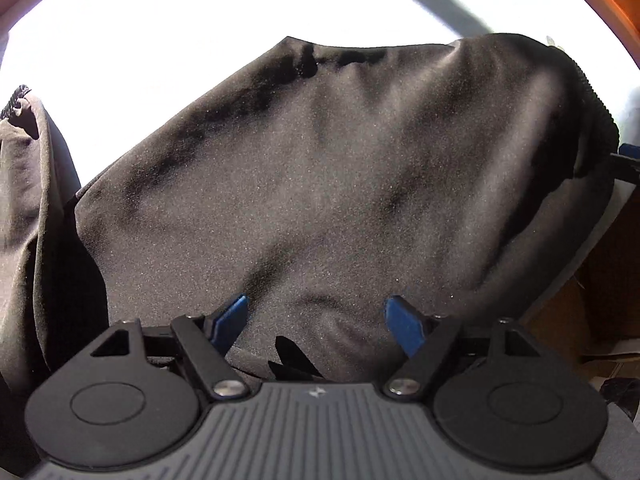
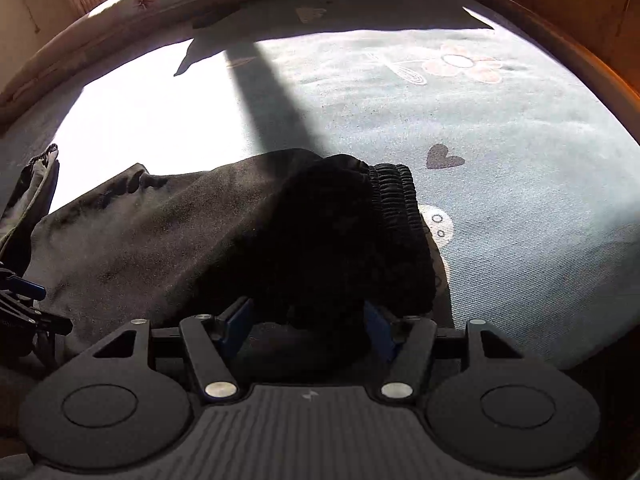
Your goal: Fold clothes
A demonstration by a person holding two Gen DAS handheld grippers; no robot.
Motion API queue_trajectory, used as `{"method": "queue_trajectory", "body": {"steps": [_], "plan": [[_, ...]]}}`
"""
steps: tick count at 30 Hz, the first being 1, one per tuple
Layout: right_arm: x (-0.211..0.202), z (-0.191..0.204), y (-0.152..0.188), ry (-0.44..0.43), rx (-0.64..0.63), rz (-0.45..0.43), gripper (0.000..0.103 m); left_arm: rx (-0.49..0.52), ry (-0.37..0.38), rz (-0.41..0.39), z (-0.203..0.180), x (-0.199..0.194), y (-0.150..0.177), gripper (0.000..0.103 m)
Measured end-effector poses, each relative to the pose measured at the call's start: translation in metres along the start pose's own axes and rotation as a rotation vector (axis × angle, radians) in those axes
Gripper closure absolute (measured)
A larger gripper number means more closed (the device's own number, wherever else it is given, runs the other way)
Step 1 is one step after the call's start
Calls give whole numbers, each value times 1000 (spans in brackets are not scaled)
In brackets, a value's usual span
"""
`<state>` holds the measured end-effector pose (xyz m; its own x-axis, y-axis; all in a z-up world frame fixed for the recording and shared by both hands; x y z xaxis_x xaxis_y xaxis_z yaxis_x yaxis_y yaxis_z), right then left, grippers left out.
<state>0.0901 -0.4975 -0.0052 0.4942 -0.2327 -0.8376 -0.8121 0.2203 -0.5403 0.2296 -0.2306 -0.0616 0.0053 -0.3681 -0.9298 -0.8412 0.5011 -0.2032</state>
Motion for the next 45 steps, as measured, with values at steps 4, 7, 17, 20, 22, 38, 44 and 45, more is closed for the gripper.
{"method": "queue_trajectory", "body": {"steps": [4, 7, 17, 20, 22, 38, 44, 45], "plan": [[12, 32, -25, -19, -107, -72, 37, 52, 50, -102, -8, 1, -27, 26], [26, 46, -30, -14, -172, -70, 37, 100, 109, -168, -8, 14, -53, 26], [40, 16, -7, 25, -174, 19, 38, 133, 32, -234, 8, 46, -93, 26], [23, 14, -8, 28, -151, 1, 38, 92, 85, -220, -1, 29, -99, 28], [15, 10, -8, 45, -137, -10, 38, 108, 173, -230, -19, 20, -103, 28], [27, -28, 14, 98, -84, 11, 38, 206, 486, -156, -146, 109, -156, 27], [10, -41, 18, 63, 9, -8, 38, 236, 473, -145, -152, 79, -157, 28], [5, -42, 19, 56, 22, -18, 38, 248, 470, -146, -154, 75, -156, 28]]}}
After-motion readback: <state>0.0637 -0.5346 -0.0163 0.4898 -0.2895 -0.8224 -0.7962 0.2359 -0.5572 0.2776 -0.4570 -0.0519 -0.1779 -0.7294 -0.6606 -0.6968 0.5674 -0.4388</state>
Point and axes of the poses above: each gripper's, at about its wrist camera, not at the fingertips, and x roughly the way its jaws point, z to its left, y to its underside, the point moved 1 cm from there along x, roughly the way its jaws point, and after that the axes turned 15 degrees about y, right-handed, at the moved point
